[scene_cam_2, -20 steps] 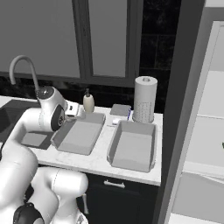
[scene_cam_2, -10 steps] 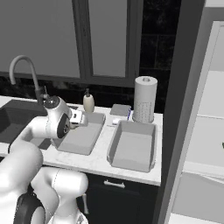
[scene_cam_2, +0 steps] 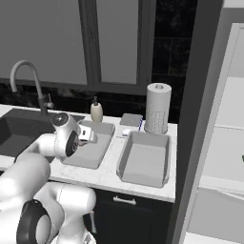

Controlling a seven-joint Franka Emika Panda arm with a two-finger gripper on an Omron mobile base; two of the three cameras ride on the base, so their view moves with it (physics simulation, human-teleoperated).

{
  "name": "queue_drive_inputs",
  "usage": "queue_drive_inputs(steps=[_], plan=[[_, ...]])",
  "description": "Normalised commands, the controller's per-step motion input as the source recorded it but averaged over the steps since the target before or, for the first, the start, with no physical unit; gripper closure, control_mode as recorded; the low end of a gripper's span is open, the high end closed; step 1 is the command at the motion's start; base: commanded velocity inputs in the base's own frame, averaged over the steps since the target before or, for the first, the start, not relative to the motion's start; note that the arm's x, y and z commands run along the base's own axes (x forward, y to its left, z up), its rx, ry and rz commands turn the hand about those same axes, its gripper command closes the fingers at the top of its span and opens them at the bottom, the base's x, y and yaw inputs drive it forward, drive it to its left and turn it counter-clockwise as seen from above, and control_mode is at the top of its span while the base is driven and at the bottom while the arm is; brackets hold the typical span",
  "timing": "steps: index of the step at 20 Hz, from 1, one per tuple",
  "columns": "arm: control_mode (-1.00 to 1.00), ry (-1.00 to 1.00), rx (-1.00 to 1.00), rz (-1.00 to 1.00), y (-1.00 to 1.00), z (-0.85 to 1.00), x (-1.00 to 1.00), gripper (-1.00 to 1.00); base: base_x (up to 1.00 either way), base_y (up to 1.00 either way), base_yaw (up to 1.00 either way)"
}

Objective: Place one corn and one steak in each tupperware on the nearby counter, to pack two identical lunches.

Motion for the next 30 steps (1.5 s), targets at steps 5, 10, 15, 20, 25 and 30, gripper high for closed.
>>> queue_drive_inputs(steps=[5, 10, 15, 20, 25, 30], plan=[[-1.0, 0.0, 0.0, 0.0, 0.0, -0.3, 0.37, 1.0, 0.0, 0.0, 0.0], [-1.0, 0.0, 0.0, 0.0, 0.0, -0.07, 0.3, -1.0, 0.0, 0.0, 0.0], [-1.0, -0.01, 0.0, 0.0, 0.0, 0.02, 0.14, -1.0, 0.0, 0.0, 0.0], [-1.0, -0.01, 0.0, 0.0, 0.0, 0.28, 0.03, -1.0, 0.0, 0.0, 0.0], [-1.0, -0.11, 0.0, 0.01, 0.0, 0.9, -0.4, -1.0, 0.0, 0.0, 0.0], [-1.0, -0.07, 0.0, 0.02, 0.0, 0.6, -0.85, -1.0, 0.0, 0.0, 0.0]])
